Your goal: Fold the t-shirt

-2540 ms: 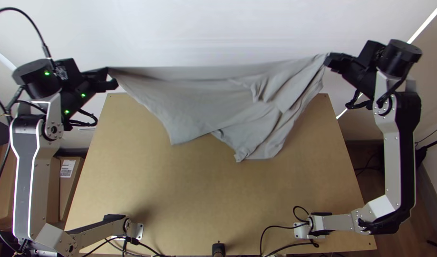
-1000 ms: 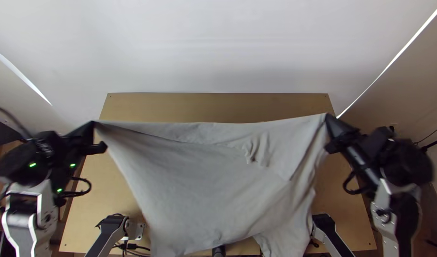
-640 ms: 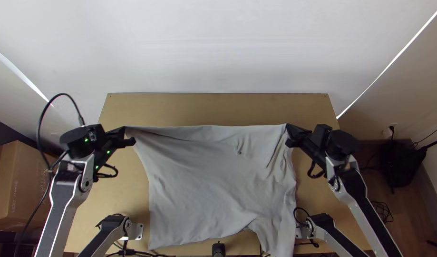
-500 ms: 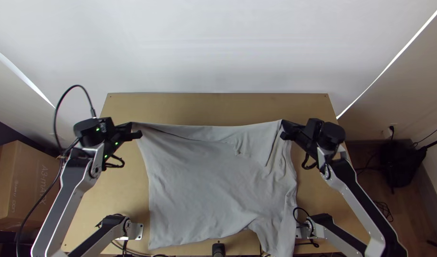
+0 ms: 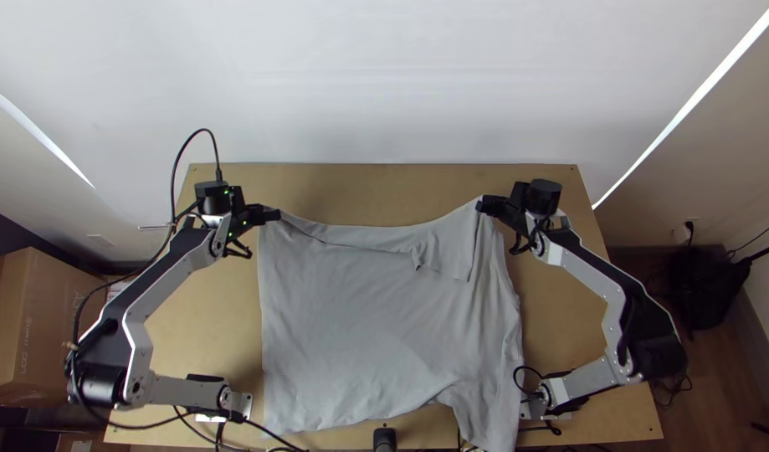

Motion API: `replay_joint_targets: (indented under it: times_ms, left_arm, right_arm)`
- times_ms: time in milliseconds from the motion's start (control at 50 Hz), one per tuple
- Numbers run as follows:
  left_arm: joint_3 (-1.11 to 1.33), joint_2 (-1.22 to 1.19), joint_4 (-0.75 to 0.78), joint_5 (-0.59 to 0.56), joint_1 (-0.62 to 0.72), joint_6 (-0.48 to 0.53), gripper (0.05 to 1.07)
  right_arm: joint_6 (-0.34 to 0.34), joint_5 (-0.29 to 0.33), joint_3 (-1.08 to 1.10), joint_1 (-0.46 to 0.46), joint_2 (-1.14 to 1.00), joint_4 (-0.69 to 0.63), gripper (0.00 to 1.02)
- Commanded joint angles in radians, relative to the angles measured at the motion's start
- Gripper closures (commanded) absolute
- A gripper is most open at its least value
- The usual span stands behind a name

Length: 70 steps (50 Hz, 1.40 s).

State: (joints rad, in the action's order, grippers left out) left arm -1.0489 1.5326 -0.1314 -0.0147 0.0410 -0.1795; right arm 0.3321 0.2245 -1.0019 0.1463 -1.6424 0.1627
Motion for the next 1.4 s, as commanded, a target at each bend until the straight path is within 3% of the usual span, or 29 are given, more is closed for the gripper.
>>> replay_joint_targets:
  times_ms: [0,280,660,680,720,820,860,940,1140,1260,1380]
  left_arm:
    - [-0.089,0.097,0.027,-0.001,-0.013,0.002,1.04]
    - [-0.292,0.327,0.033,-0.002,-0.032,-0.023,1.04]
    - [-0.569,0.557,-0.014,0.010,-0.053,-0.051,1.04]
    - [-0.579,0.561,-0.017,0.016,-0.053,-0.051,1.04]
    - [-0.596,0.567,-0.036,0.021,-0.049,-0.048,0.95]
    - [-0.602,0.557,-0.056,0.033,-0.041,-0.040,0.52]
    - [-0.600,0.546,-0.062,0.038,-0.041,-0.038,0.41]
    - [-0.585,0.514,-0.063,0.042,-0.050,-0.038,0.35]
    - [-0.586,0.413,-0.128,0.012,-0.110,-0.043,0.35]
    - [-0.563,0.285,-0.221,0.001,-0.113,-0.044,0.35]
    - [-0.490,0.124,-0.252,-0.044,-0.101,-0.043,0.35]
  right_arm:
    - [-0.015,-0.024,-0.075,-0.013,-0.085,0.052,1.00]
    - [-0.030,-0.088,-0.262,-0.019,-0.280,0.107,1.00]
    - [-0.041,-0.232,-0.540,-0.028,-0.473,0.100,0.99]
    - [-0.041,-0.234,-0.547,-0.028,-0.474,0.089,0.94]
    - [-0.039,-0.234,-0.564,-0.030,-0.476,0.063,0.74]
    - [-0.047,-0.234,-0.580,-0.030,-0.474,-0.003,0.22]
    - [-0.047,-0.234,-0.593,-0.031,-0.470,-0.049,0.11]
    - [-0.047,-0.232,-0.601,-0.040,-0.447,-0.118,0.04]
    - [-0.011,-0.174,-0.612,-0.086,-0.278,-0.382,0.04]
    - [-0.011,-0.157,-0.636,-0.125,-0.163,-0.617,0.04]
    - [-0.018,-0.093,-0.621,-0.191,-0.065,-0.770,0.04]
